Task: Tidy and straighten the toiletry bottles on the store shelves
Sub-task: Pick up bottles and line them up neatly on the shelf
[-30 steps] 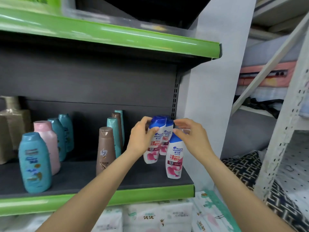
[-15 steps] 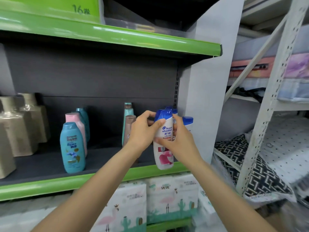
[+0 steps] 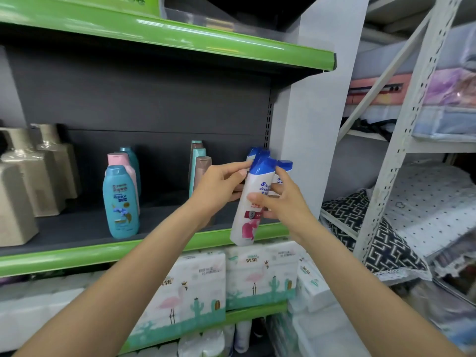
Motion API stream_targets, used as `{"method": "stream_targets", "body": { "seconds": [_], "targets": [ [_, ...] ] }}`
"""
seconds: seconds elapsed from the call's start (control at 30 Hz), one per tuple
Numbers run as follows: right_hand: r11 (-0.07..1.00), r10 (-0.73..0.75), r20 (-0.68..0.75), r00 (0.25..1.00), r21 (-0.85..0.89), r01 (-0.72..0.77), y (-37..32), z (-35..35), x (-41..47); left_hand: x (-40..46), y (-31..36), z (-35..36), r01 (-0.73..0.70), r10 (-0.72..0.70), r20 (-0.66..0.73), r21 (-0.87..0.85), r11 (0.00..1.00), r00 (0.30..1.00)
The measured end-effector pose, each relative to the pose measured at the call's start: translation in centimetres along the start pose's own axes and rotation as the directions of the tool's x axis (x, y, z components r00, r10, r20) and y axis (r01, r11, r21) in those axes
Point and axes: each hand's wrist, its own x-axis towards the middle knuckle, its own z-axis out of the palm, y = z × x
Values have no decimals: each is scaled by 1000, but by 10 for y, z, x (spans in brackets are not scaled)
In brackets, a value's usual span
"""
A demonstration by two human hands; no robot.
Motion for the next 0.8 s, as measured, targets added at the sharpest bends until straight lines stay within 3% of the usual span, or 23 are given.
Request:
{"method": "stream_targets", "body": {
  "seconds": [0.1, 0.17, 0.3, 0.4, 0.67, 0.8],
  "targets": [
    [988, 32, 0, 999, 151, -31, -1, -7, -7, -8, -7, -2, -38, 40, 120, -14, 999, 992],
    [986, 41, 6, 999, 161, -41, -1, -9, -11, -13, -14, -3, -36, 34, 159, 10, 999, 987],
    [993, 65, 17, 998, 95, -66, 3, -9, -15, -19, -23, -3, 153, -150, 194, -2, 988, 970],
    [994, 83, 11, 996, 71, -84, 2, -7, -16, -22, -26, -4, 200, -196, 210, 2, 980, 958],
    [988, 67, -136, 988, 144, -47, -7, 7, -13, -30, -27, 0, 16, -27, 166, 66, 998, 986],
    [969, 76, -67, 995, 242, -58, -5, 0, -13, -32, -38, -14, 51, -97, 208, 213, 976, 973]
  ]
}}
